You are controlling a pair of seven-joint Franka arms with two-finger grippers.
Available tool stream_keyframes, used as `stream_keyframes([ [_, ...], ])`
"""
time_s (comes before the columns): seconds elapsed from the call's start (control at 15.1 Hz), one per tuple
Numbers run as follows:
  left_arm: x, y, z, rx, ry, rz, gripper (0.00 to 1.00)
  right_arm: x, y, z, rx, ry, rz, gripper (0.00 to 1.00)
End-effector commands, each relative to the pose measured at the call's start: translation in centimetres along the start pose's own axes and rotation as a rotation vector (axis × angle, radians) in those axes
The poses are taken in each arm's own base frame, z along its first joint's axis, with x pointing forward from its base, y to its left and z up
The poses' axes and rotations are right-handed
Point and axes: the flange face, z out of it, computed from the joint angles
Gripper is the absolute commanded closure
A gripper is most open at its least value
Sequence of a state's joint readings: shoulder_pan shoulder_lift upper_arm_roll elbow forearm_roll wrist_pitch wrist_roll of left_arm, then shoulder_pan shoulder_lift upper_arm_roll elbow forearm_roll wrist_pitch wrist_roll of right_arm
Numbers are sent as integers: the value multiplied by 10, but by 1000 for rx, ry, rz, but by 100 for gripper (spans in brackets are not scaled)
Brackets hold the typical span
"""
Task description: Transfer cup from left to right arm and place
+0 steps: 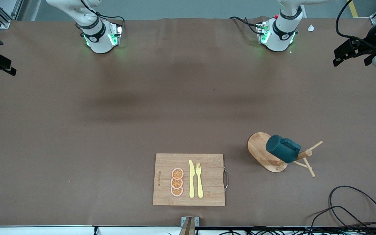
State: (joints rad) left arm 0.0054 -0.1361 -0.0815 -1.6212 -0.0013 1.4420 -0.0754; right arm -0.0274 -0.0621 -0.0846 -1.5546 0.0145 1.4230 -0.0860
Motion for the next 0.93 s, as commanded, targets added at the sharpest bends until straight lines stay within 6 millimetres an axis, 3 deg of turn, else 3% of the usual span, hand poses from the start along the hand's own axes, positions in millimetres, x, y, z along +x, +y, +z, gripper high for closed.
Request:
stream_keyframes([
  [0.0,-2,1,-5,-9,-8,19,0,-7,1,-3,7,7,-4,0],
  [0.86,0,0,-6,-11,-2,16,0,-7,3,-3,8,6,-1,0],
])
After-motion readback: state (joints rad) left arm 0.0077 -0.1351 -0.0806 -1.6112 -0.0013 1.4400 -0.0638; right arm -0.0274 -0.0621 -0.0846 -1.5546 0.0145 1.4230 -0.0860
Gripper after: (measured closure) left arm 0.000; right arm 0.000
